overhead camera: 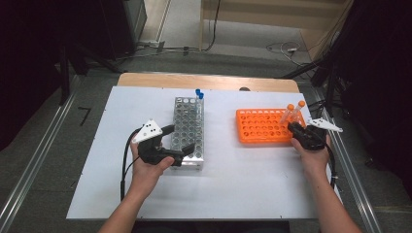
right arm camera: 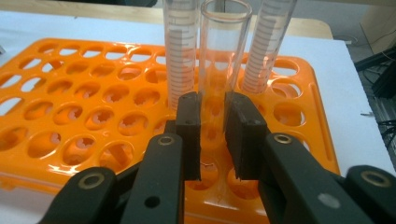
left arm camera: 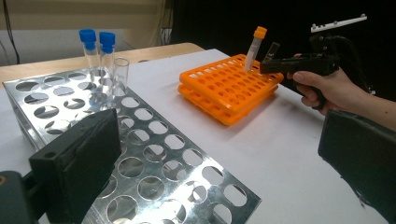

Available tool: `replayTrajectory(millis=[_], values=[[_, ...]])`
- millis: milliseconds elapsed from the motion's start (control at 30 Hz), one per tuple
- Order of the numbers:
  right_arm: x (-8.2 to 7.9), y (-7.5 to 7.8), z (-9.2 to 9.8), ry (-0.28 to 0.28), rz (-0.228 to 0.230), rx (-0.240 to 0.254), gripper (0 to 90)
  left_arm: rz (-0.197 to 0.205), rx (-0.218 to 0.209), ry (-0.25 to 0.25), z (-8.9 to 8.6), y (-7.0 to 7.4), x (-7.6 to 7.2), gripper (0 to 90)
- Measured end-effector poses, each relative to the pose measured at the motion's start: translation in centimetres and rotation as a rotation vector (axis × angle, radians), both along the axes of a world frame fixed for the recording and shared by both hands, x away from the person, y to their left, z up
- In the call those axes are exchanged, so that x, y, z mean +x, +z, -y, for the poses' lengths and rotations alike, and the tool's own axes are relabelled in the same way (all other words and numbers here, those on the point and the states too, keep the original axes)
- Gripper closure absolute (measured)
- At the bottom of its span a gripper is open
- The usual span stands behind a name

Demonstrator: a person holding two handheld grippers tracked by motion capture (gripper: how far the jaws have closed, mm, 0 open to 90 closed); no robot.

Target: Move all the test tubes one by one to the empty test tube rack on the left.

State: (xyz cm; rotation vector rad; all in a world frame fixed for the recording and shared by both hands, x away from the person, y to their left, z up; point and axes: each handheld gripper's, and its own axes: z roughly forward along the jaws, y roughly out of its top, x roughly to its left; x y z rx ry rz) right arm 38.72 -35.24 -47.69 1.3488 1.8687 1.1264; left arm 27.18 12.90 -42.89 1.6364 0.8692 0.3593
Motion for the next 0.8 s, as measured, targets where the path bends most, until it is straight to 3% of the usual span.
replayTrajectory(millis=[200, 500, 800], values=[[-0.6, 1.2, 0.2, -0.002, 0.033, 0.025, 74.1, 0.004, 0.004, 0.004, 0.1, 0.2, -0.1, 0.0], [-2.3, 3.3, -0.1, 0.025, 0.068, 0.019, 74.1, 0.006, 0.004, -0.011, 0.4, 0.4, -0.2, 0.0], [-4.8, 3.9, -2.5, 0.143, 0.067, 0.028, 74.1, 0.016, 0.008, -0.039, 1.1, 0.8, -0.5, 0.0]])
